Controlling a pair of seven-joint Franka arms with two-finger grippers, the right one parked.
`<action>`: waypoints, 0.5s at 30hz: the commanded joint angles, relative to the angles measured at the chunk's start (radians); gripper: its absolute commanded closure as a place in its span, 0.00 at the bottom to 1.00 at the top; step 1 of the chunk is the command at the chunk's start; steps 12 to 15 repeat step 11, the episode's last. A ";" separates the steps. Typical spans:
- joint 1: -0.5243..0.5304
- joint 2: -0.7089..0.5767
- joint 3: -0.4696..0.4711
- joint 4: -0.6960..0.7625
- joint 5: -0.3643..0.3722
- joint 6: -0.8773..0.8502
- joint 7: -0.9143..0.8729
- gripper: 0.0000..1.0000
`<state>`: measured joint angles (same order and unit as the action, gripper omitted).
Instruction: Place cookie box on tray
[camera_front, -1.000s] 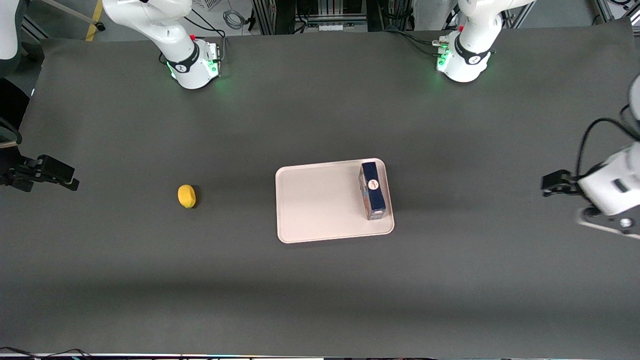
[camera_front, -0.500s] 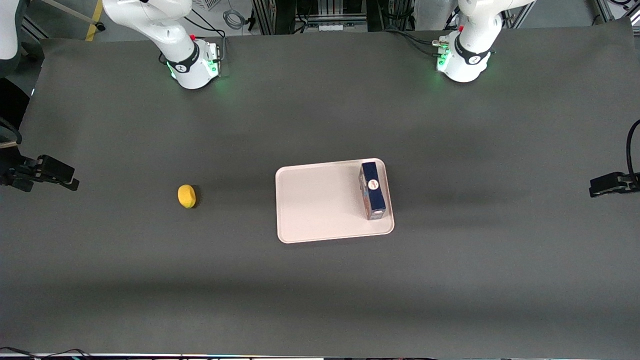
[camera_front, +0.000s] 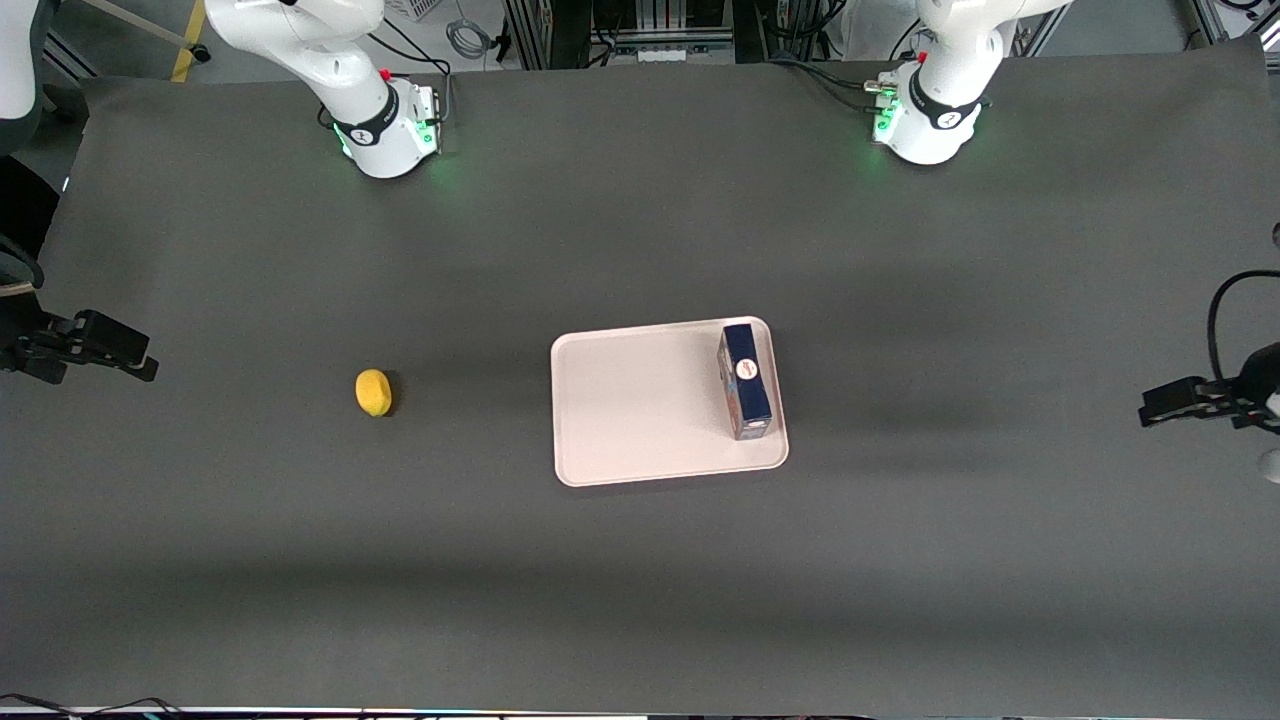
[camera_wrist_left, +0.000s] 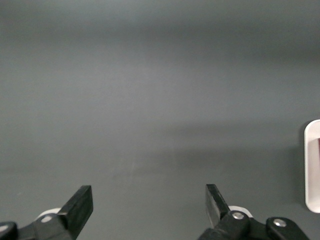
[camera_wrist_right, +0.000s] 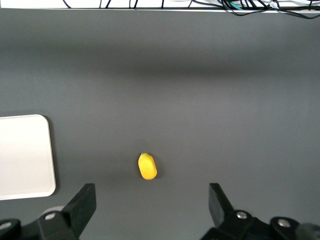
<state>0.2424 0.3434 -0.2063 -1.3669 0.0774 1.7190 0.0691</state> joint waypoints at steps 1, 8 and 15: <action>-0.021 -0.105 0.019 -0.159 -0.016 0.083 -0.022 0.00; -0.028 -0.208 0.021 -0.291 -0.039 0.114 -0.015 0.00; -0.028 -0.244 0.022 -0.334 -0.042 0.122 -0.014 0.00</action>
